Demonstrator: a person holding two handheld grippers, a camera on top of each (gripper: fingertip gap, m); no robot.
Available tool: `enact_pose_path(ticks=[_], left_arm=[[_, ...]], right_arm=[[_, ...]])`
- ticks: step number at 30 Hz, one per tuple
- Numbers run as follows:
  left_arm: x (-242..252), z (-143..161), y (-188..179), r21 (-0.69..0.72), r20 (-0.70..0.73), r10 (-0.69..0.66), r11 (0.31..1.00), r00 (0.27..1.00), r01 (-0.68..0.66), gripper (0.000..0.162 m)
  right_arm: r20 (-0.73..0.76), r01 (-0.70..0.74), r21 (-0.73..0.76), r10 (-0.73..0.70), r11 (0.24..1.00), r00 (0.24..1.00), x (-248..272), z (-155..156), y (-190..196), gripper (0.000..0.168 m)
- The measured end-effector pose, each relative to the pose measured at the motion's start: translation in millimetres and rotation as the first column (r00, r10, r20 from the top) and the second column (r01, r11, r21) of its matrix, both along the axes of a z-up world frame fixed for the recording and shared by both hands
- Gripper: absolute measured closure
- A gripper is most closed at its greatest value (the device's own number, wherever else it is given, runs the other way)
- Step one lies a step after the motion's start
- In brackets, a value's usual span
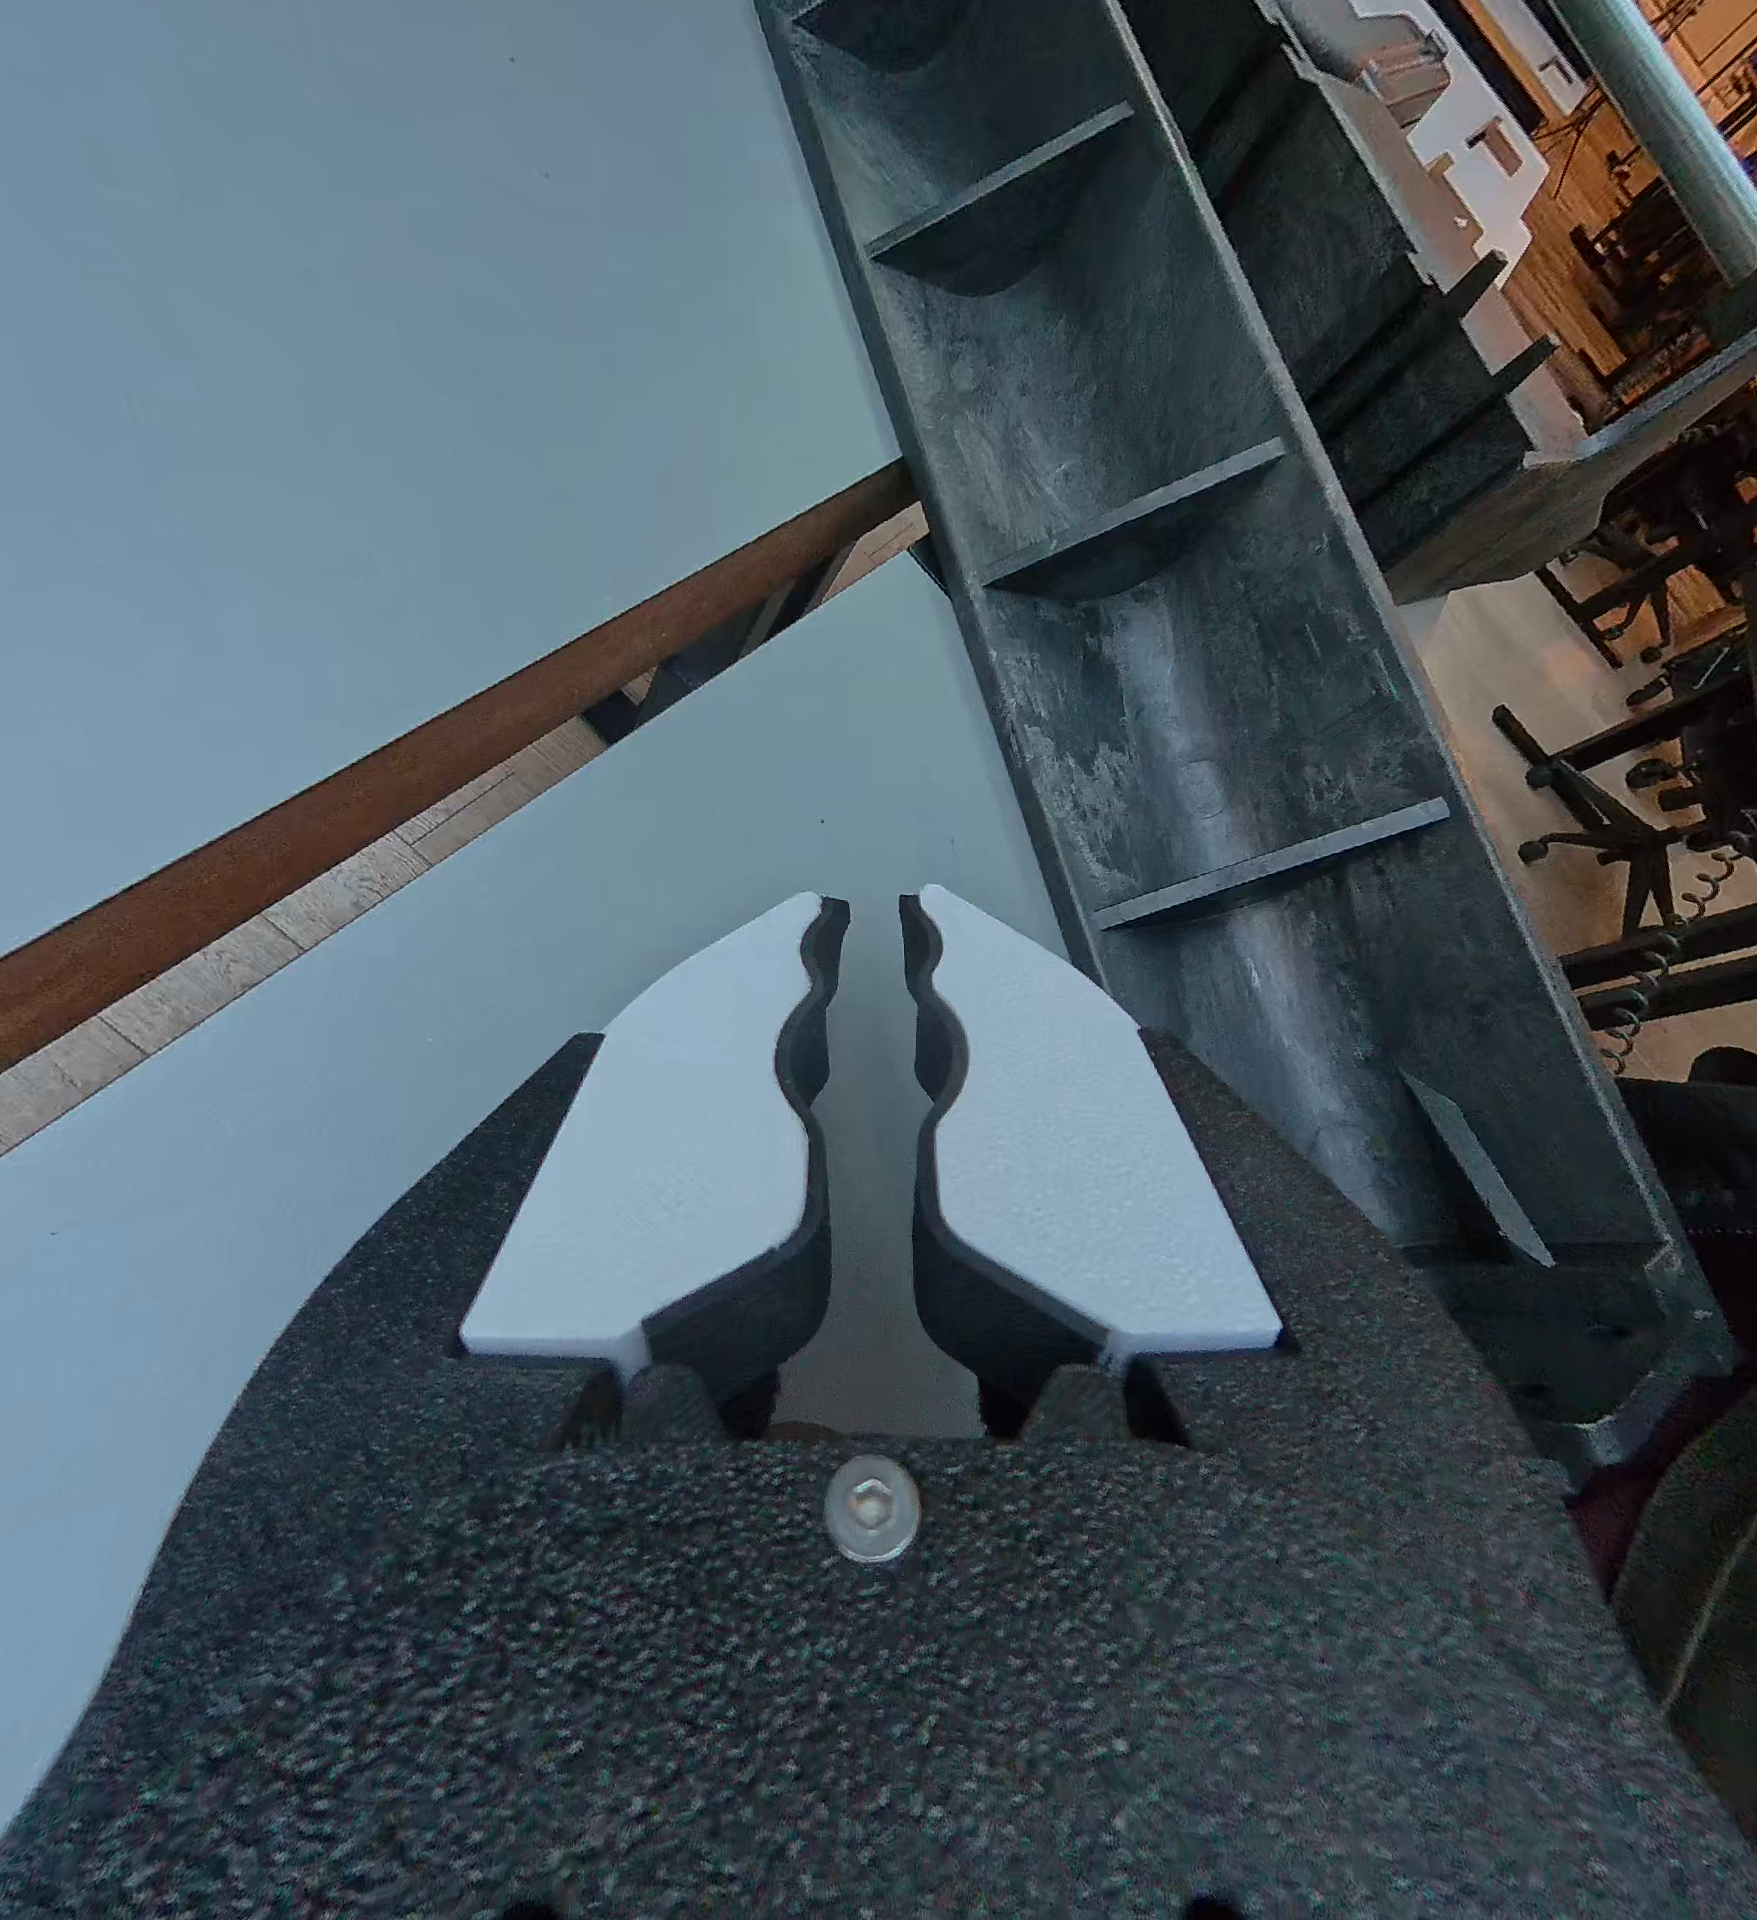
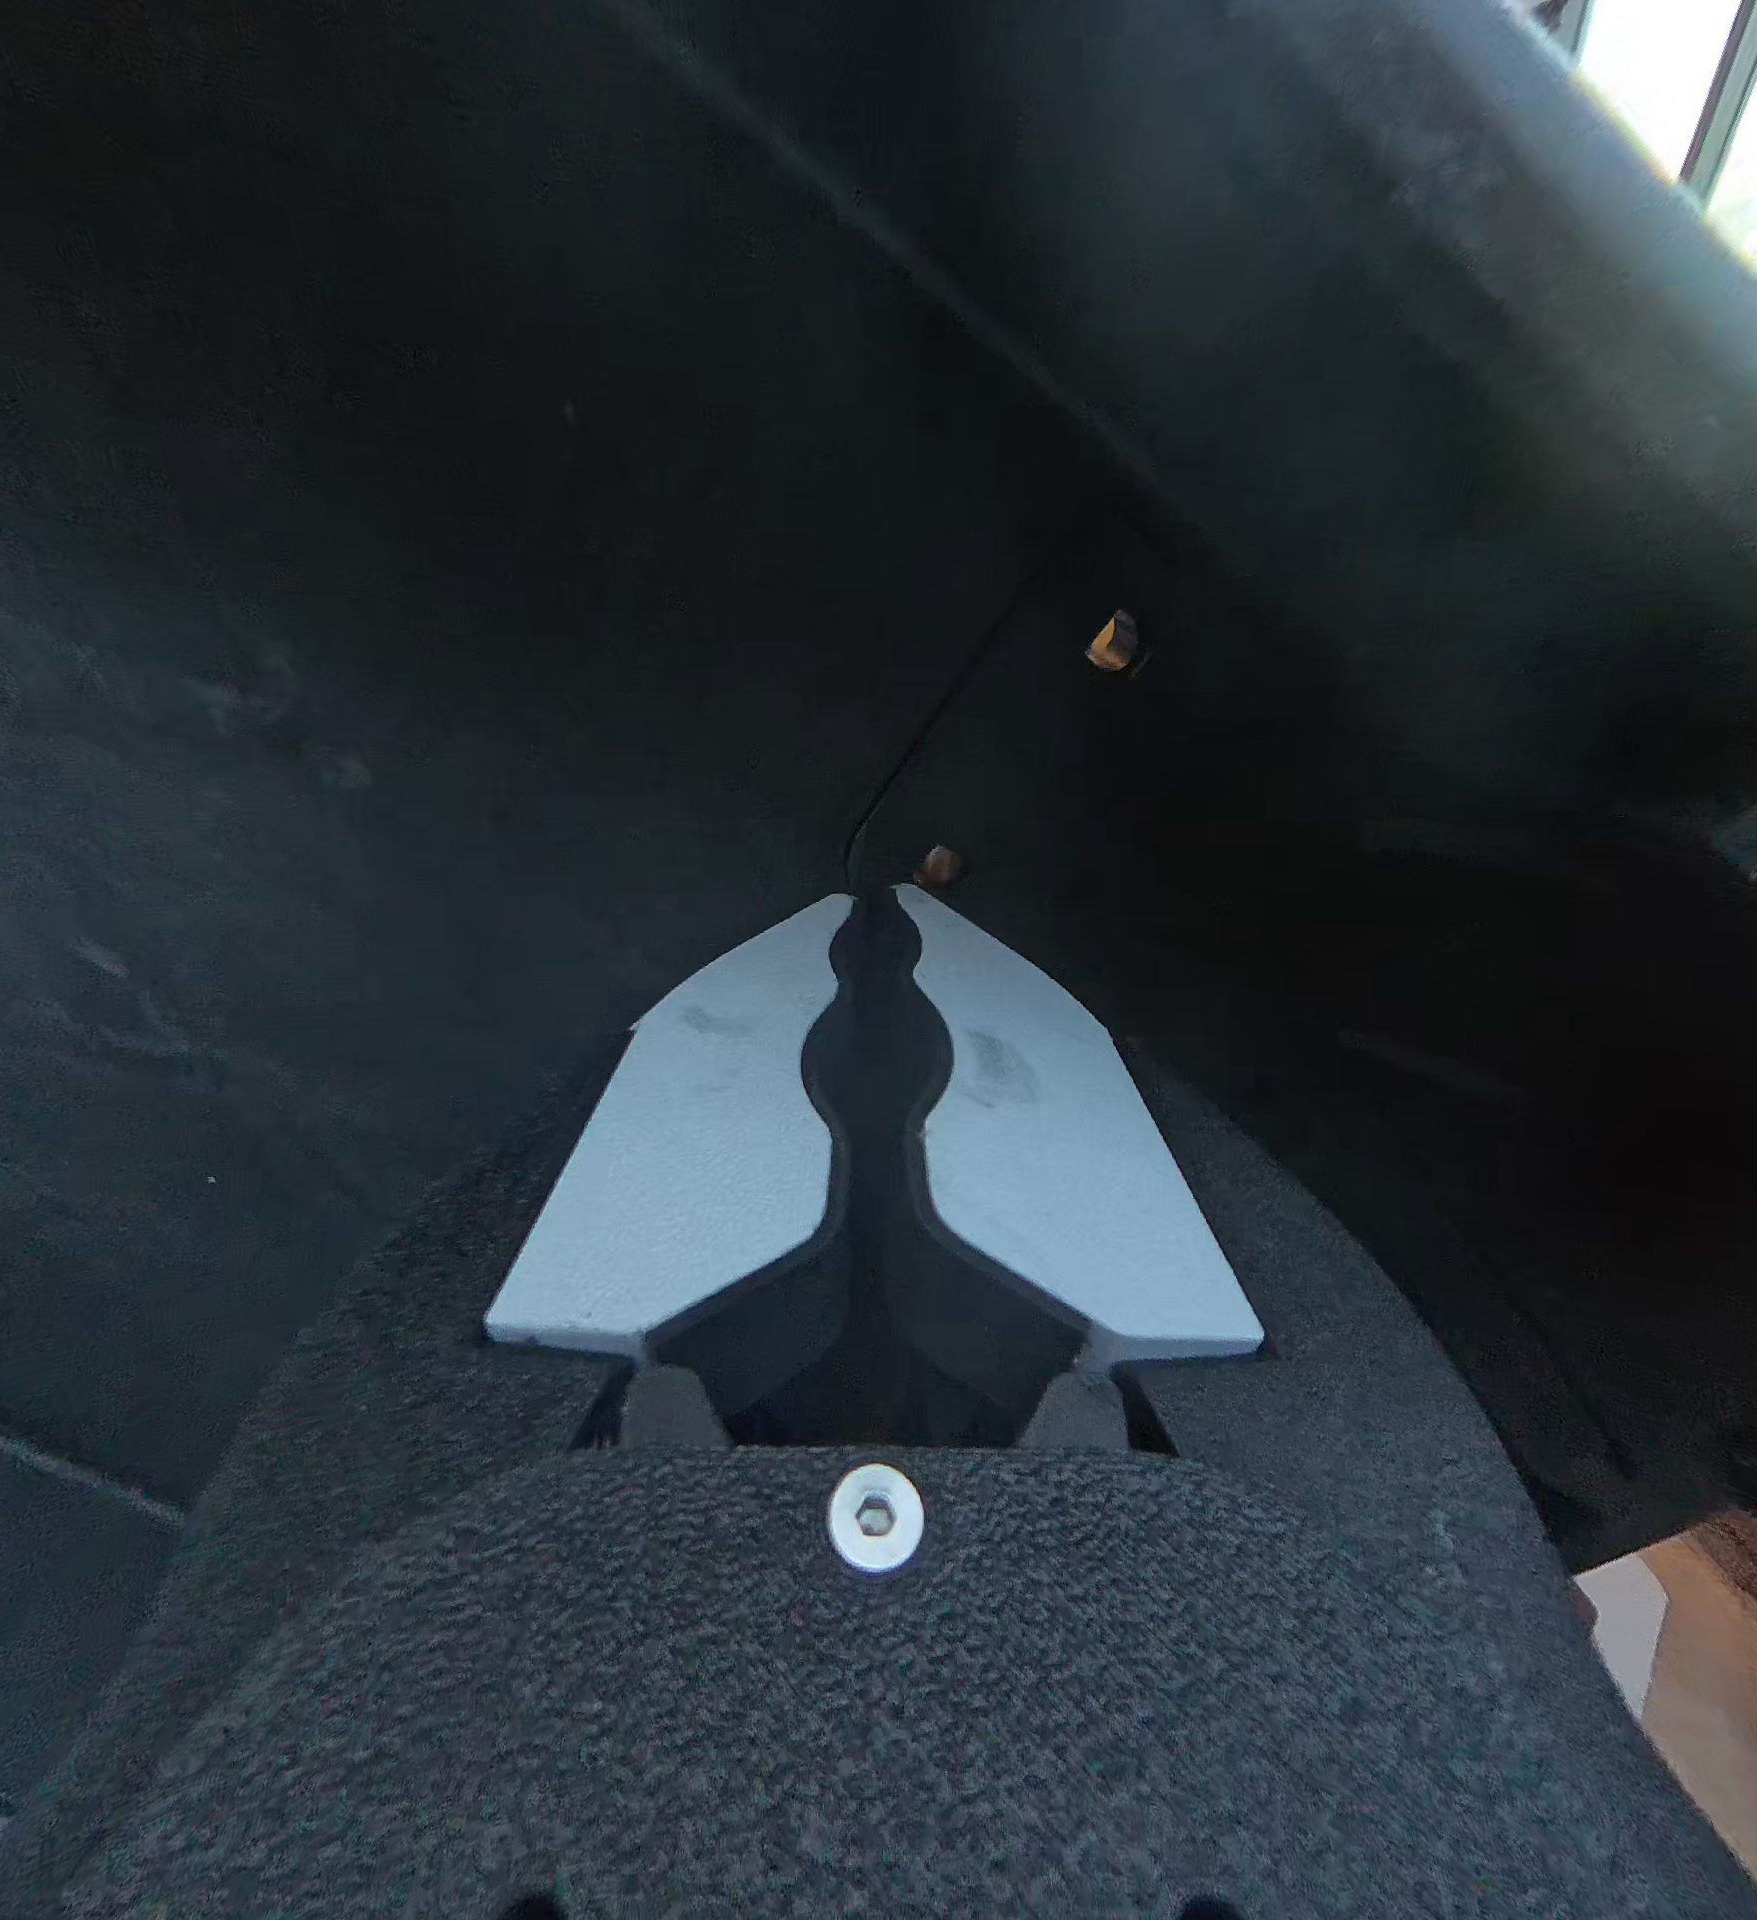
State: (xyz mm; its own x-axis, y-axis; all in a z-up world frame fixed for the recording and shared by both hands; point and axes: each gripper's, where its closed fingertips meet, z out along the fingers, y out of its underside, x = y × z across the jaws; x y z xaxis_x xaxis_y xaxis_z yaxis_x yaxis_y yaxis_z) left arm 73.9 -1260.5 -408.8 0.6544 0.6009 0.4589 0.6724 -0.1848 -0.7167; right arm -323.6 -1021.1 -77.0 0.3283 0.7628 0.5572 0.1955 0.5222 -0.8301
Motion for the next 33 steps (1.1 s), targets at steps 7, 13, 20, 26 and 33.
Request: enact_pose_path(ticks=[7, 13, 20, 26, 33], left_arm=[[0, 0, 0, 0.002, 0.002, 0.0, 1.0, 1.0, 0.0, 0.15], [0, 0, 0, 0.003, 0.002, 0.0, 1.0, 1.0, 0.0, 0.15], [0, 0, 1, 0.004, 0.003, -0.002, 1.0, 1.0, 0.002, 0.15], [0, 0, 2, 0.005, 0.002, -0.007, 1.0, 1.0, 0.007, 0.15], [1, 0, 2, 0.007, 0.005, -0.012, 1.0, 1.0, 0.012, 0.15]], right_arm=[[-0.001, 0.005, 0.021, -0.005, 1.0, 1.0, 0, 0, -2, 0.164], [0.005, 0.001, 0.029, -0.001, 1.0, 1.0, 0, 0, -2, 0.164], [0.014, -0.004, 0.035, 0.004, 0.999, 1.0, 1, -1, -2, 0.164], [0.032, -0.019, 0.039, 0.017, 0.999, 0.999, 2, -2, -2, 0.164], [0.082, -0.214, -0.002, 0.213, 0.977, 0.974, 33, -28, -44, 0.164]])
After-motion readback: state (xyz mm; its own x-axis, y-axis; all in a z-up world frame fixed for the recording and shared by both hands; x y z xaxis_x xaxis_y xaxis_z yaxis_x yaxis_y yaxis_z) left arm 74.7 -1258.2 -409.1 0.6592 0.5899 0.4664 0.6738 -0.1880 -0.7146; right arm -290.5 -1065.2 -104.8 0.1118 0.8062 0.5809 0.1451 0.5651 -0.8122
